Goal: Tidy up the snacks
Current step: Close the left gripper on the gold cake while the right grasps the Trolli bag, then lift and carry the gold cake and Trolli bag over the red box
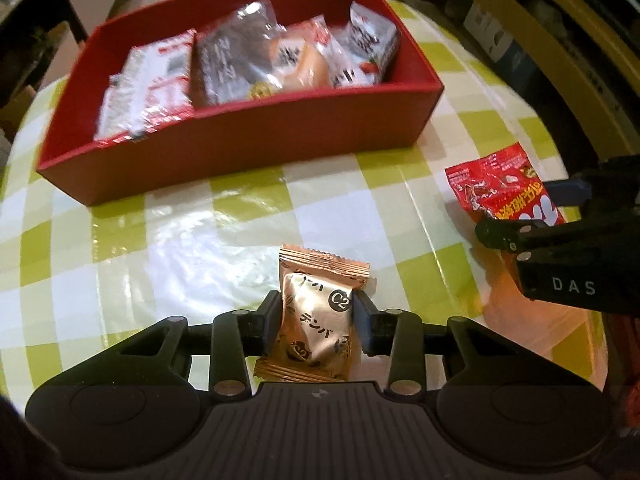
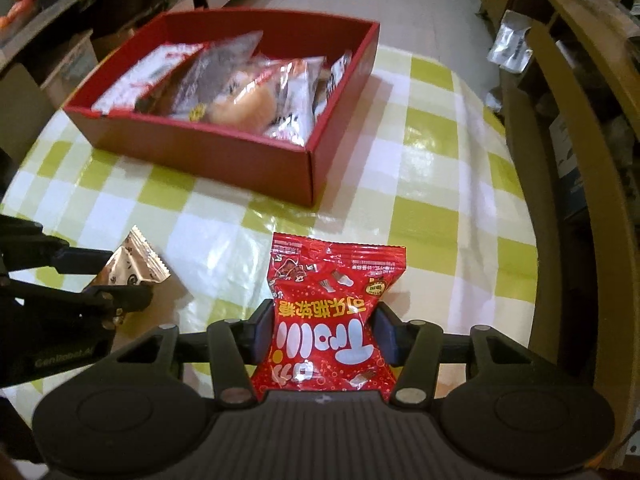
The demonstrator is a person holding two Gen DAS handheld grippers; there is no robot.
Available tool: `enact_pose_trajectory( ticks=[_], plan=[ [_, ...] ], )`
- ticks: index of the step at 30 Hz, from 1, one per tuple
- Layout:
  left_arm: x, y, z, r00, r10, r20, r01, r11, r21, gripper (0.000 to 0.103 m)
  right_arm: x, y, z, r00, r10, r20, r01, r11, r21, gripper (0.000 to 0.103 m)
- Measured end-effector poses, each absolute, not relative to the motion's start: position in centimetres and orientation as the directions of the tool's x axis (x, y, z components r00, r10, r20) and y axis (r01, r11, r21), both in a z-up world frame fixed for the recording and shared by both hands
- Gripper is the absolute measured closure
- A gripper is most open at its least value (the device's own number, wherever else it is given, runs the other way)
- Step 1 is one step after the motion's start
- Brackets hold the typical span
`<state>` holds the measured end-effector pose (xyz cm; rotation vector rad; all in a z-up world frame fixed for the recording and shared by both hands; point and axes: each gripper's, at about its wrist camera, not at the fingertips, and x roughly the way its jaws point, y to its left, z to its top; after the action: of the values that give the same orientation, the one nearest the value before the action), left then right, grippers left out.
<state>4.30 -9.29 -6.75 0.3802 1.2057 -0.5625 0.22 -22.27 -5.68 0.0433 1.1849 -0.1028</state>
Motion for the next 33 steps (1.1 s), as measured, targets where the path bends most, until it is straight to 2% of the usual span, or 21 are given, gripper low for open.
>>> enact_pose_trajectory(
  ticks=[10, 33],
  plan=[
    [4.6, -7.6, -5.3, 0.28, -0.214, -0.936, 0.573, 0.82, -0.016, 0.057, 0.8, -20.1, -5.1, 0.374, -0.123, -0.919, 0.086, 0.991, -0.098, 0.044],
    [5.0, -7.1, -2.7, 0.383, -0.202, -0.901, 0.553, 0.831, 0.049, 0.057, 1.4, -19.5, -3.5, 0.418, -0.143, -0.897, 0.08, 0.99, -0.12, 0.044]
  ],
)
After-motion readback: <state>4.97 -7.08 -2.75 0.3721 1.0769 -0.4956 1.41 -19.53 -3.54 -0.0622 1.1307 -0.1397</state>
